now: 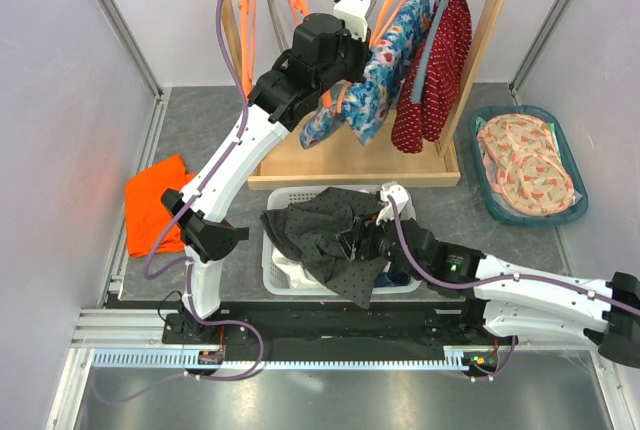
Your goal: Remove the skirt from the hanger
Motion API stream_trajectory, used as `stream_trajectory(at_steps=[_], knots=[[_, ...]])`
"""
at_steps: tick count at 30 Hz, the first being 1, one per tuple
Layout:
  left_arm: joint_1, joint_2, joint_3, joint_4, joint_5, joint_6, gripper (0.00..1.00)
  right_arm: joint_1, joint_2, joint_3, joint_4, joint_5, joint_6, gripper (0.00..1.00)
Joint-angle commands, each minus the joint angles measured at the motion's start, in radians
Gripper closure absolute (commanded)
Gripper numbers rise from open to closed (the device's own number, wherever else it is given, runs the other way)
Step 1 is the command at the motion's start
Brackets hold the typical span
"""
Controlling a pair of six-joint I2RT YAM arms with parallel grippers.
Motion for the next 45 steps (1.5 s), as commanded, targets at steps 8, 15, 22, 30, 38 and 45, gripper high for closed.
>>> stream_trajectory(at_steps=[8,15,22,30,38,45], knots=[[-0.006,-0.12,0.096,0.115,-0.055,0.112,0.98,-0.003,-0.09,0.284,-0.133,0.031,-0.168,0.22],[-0.008,-0.245,0.075,0.091,-0.066,0.123,0.98,-0.001,-0.042,0.416,-0.153,0.043,-0.24,0.19],[-0.008,-0.397,-0.037,0.034,-0.074,0.112,0.98,0.0,0.004,0.488,-0.147,0.051,-0.278,0.17],[-0.008,-0.511,-0.166,-0.009,-0.069,0.08,0.98,0.035,0.166,0.755,-0.154,0.119,-0.421,0.12],[-0.008,-0.545,-0.22,-0.015,-0.061,0.08,0.98,0.204,0.381,0.905,-0.098,0.388,-0.72,0.11],[-0.008,-0.554,-0.237,-0.024,-0.052,0.047,0.98,0.222,0.448,0.862,0.158,0.603,-0.985,0.14]])
